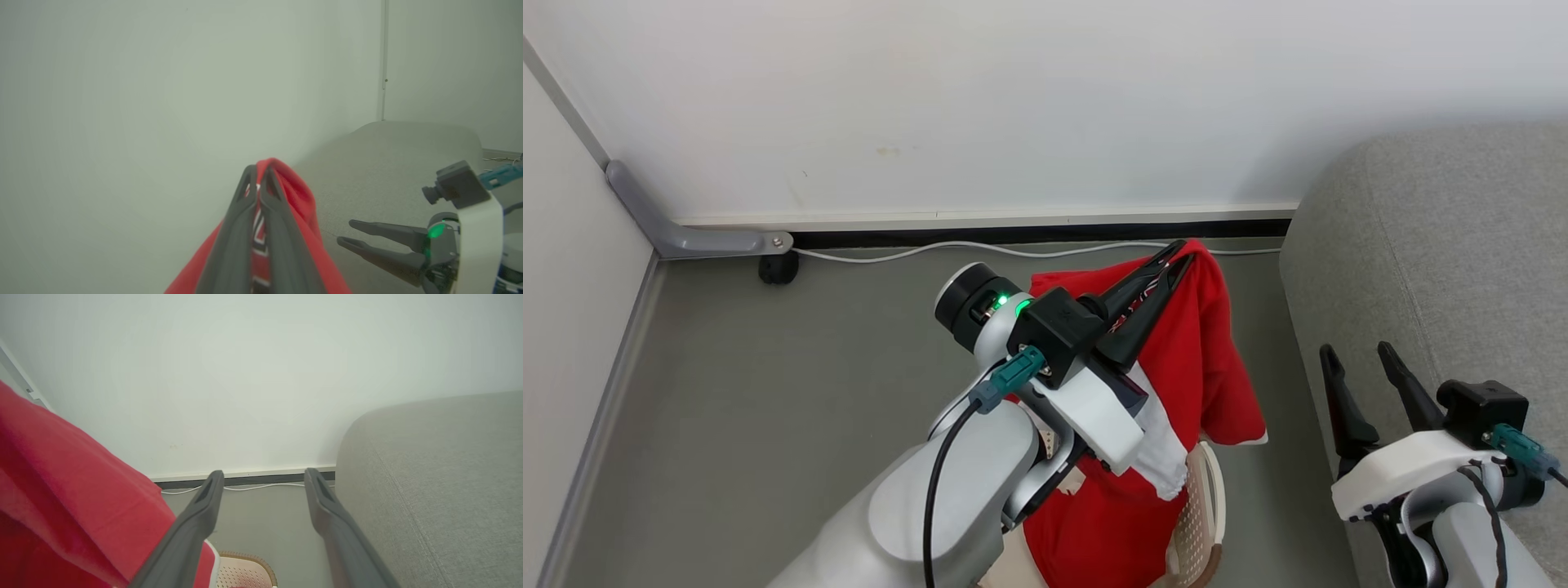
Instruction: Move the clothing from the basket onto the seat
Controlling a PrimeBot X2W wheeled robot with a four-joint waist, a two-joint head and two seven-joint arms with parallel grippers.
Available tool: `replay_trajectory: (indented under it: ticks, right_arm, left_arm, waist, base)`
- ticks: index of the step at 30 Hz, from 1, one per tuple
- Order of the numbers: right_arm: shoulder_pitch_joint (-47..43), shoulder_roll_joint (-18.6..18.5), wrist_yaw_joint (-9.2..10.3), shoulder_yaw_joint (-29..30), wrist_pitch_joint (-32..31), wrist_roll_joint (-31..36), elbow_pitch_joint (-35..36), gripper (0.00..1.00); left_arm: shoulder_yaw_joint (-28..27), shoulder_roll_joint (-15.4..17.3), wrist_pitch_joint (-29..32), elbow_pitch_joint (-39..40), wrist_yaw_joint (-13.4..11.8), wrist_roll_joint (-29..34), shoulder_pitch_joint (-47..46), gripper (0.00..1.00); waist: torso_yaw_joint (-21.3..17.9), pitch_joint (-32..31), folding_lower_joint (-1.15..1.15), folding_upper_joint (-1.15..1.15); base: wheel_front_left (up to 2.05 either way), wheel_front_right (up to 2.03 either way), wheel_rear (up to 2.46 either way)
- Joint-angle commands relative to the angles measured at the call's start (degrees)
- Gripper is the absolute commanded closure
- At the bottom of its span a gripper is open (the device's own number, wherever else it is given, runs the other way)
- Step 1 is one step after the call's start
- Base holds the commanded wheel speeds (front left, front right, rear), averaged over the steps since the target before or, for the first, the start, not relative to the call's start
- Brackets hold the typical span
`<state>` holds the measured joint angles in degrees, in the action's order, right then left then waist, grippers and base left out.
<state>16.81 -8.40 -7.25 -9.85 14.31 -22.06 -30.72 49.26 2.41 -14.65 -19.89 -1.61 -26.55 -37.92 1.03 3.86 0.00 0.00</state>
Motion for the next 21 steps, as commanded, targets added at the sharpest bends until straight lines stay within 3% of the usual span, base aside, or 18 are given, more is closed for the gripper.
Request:
replay_trajectory:
  ticks: [1, 11, 21]
  right_arm:
    - [1.0, -0.3, -0.24, -1.4, 0.7, 0.0, 1.1, 0.0]
    - [2.2, -2.4, -0.24, -10.7, 0.7, -3.6, 6.5, 0.0]
    - [7.2, -9.6, -0.24, -27.2, 0.7, -8.0, 13.0, 0.0]
  left_arm:
    - [-1.7, 0.5, -0.3, 0.9, -0.6, -0.5, -3.2, 1.0]
    - [-1.6, 0.5, -0.3, -1.1, -0.5, -1.1, -2.9, 1.0]
    - [-0.5, 0.5, -0.3, -0.9, -0.5, -1.4, -3.2, 1.0]
  waist:
    - [-0.1, 0.1, 0.0, 0.0]
    - [-0.4, 0.2, 0.0, 0.0]
    - [-0.2, 0.6, 0.0, 0.0]
  base:
    - [0.0, 0.0, 0.0]
    - [0.0, 0.0, 0.0]
    - [0.0, 0.0, 0.0]
